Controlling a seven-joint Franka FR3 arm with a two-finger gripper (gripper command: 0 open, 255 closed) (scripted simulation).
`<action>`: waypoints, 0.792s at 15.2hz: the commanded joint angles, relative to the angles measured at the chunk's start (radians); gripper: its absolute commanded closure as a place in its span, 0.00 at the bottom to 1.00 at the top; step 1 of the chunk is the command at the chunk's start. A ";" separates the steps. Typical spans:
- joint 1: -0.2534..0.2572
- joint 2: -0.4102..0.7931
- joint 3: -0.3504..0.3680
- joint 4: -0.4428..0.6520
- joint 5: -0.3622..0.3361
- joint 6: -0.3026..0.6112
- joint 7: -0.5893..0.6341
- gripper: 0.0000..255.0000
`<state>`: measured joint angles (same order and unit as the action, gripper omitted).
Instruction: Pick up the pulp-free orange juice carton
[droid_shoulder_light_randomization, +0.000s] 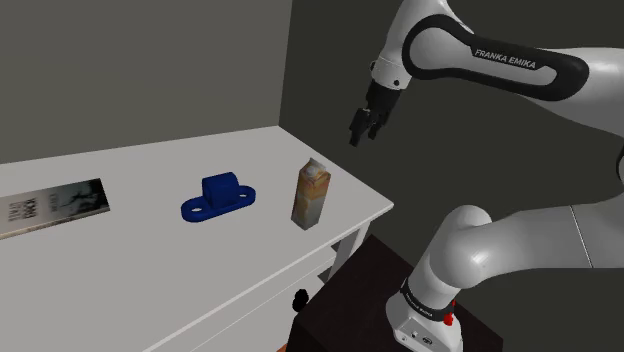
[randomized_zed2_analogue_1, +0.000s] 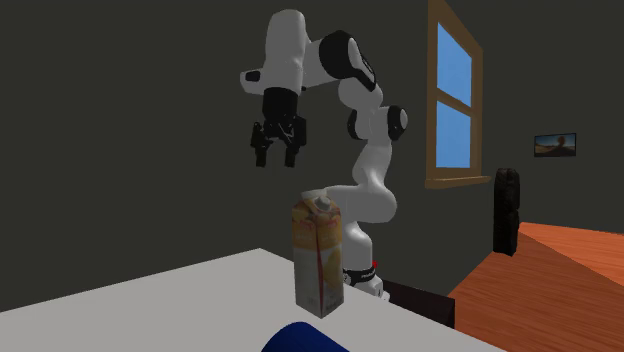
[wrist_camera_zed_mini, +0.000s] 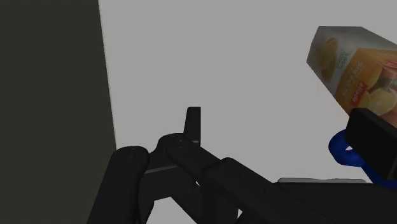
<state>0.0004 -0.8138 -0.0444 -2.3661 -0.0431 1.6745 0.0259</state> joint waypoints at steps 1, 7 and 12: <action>0.000 0.000 0.000 0.000 0.000 0.000 0.000 0.00; 0.274 0.060 -0.186 -0.063 0.077 0.173 -0.580 0.00; 0.422 0.114 -0.257 -0.083 0.205 0.199 -1.117 0.00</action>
<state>0.2563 -0.7158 -0.2955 -2.4522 0.1244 1.8743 -0.9590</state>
